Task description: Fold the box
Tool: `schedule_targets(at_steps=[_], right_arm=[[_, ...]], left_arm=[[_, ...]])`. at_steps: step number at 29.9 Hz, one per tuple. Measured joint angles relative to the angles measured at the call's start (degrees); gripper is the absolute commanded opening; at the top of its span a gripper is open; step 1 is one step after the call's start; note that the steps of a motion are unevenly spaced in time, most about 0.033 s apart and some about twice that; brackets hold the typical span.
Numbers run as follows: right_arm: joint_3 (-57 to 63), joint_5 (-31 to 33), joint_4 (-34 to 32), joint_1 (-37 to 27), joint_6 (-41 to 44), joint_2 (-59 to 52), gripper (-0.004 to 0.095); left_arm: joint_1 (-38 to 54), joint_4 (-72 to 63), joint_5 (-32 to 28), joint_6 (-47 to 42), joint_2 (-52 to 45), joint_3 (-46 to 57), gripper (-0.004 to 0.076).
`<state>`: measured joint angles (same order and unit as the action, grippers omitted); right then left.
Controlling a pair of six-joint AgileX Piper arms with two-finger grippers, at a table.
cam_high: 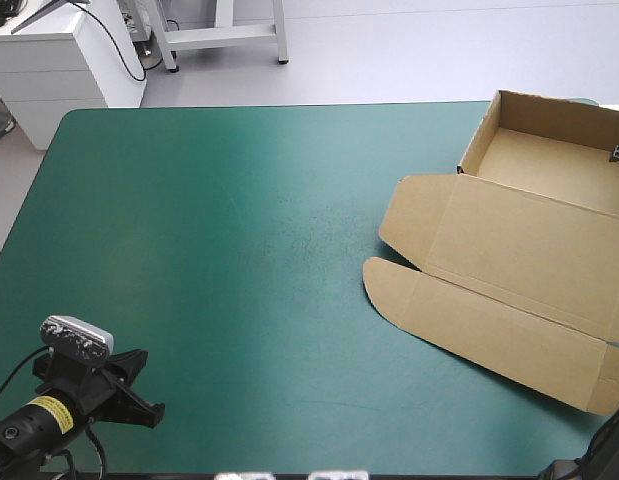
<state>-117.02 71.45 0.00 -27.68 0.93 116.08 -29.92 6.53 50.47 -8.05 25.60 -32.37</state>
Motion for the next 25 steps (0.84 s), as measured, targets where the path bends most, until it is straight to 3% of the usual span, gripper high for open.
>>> schedule_targets(at_steps=[11,17,19,21,24,25], right_arm=[[0.5,-0.18,-0.88,-1.98,-0.17,2.57,0.0532],[0.56,-0.18,3.3,-2.41,-2.22,0.24,0.0582],[0.56,-0.18,6.65,-2.41,-3.66,-2.66,0.0553],[0.56,-0.18,10.79,-2.41,-5.19,-6.46,0.0422],[0.65,-0.12,14.95,-2.26,-6.49,-11.84,0.0054],[0.98,-0.12,15.52,-2.02,-6.85,-13.7,-0.0024]], left_arm=[[0.0,0.05,-1.34,0.0,0.0,0.0,-0.0008],[0.0,0.26,-1.85,0.51,0.0,0.0,-0.0008],[0.0,0.26,-1.85,0.66,0.0,0.0,-0.0008],[0.0,0.26,-1.9,0.71,0.0,0.11,-0.0008],[0.0,0.26,-1.9,0.71,0.0,0.18,-0.0008],[0.0,0.26,-1.94,0.71,0.0,0.18,-0.0008]])
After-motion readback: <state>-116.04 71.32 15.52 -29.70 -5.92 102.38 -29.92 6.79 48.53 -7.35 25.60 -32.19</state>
